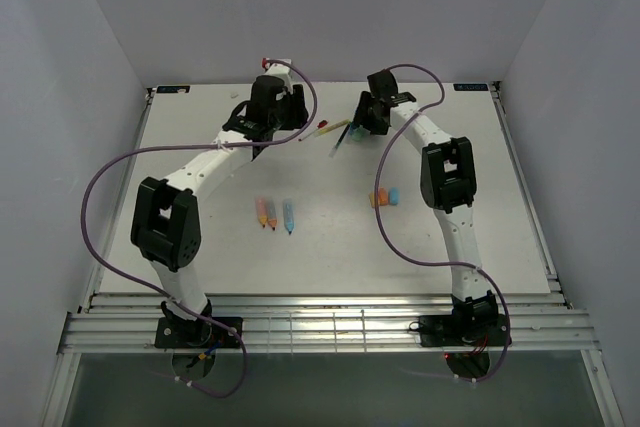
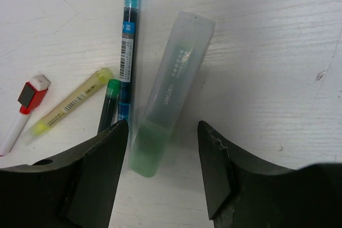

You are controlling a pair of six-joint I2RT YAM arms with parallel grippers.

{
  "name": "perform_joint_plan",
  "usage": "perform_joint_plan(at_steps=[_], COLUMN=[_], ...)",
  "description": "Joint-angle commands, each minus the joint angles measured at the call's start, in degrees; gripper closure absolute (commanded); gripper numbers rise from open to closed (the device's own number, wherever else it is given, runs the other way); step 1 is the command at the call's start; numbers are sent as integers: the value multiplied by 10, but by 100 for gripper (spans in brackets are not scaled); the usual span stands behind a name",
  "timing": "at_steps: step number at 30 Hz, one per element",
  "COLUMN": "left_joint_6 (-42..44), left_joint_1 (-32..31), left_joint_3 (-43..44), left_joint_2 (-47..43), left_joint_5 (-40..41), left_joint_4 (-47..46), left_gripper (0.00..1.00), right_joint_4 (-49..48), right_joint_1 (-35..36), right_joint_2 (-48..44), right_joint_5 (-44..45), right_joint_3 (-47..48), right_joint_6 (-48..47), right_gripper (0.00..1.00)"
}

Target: Open the pen caps

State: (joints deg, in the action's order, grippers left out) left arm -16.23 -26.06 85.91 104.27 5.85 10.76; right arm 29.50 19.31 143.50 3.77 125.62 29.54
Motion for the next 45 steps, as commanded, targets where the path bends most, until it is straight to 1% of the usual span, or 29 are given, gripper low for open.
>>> perform_joint_plan(at_steps=[1,4,12,15,16,24,27,28,32,33,35,36,37,38,39,40,41,45], left_joint_6=[-7,-8,-14,-19,-22,-34,-43,-48,-72,-87,-112,-144,-164,-186,-206,-242,-256,-286], left_joint_1=[8,9,14,15,15,15,15,15,15,15,15,15,15,14,14,11,8,-4], left_joint_3=[-21,-38,-61,-69,-71,-94,-100,-104,-119,-124,-153,-172,-191,-227,-245,-262,-286,-300], left_joint_2=[-43,-59,-79,-82,-83,-96,-102,-103,-115,-120,-146,-158,-170,-194,-206,-216,-233,-263], left_joint_5=[-21,-24,-33,-36,-38,-53,-72,-84,-135,-158,-180,-205,-216,-224,-246,-256,-264,-272], left_joint_4=[-26,-35,-44,-45,-46,-43,-43,-42,-49,-52,-71,-88,-101,-136,-154,-169,-187,-170], left_gripper=[36,37,37,37,37,37,37,36,39,41,43,43,44,44,45,46,46,48], right_joint_4=[-12,3,41,47,47,51,40,31,-26,-40,-70,-83,-84,-86,-86,-87,-88,-87], right_joint_1=[9,10,12,12,12,10,7,7,3,3,3,3,2,1,2,2,2,1], right_joint_2=[16,33,42,33,26,-3,-26,-44,-97,-110,-146,-157,-176,-186,-197,-223,-237,-319], right_joint_5=[45,50,82,92,98,112,105,93,68,66,56,54,47,41,36,21,13,-25], right_joint_3=[11,27,21,-1,-9,-67,-103,-129,-193,-205,-243,-250,-253,-260,-267,-274,-285,-363], right_joint_6=[8,9,-10,-14,-14,-15,-13,-14,-30,-36,-50,-63,-69,-73,-77,-76,-75,-53], right_gripper=[39,43,52,55,58,72,83,92,92,92,92,92,92,92,92,92,92,92])
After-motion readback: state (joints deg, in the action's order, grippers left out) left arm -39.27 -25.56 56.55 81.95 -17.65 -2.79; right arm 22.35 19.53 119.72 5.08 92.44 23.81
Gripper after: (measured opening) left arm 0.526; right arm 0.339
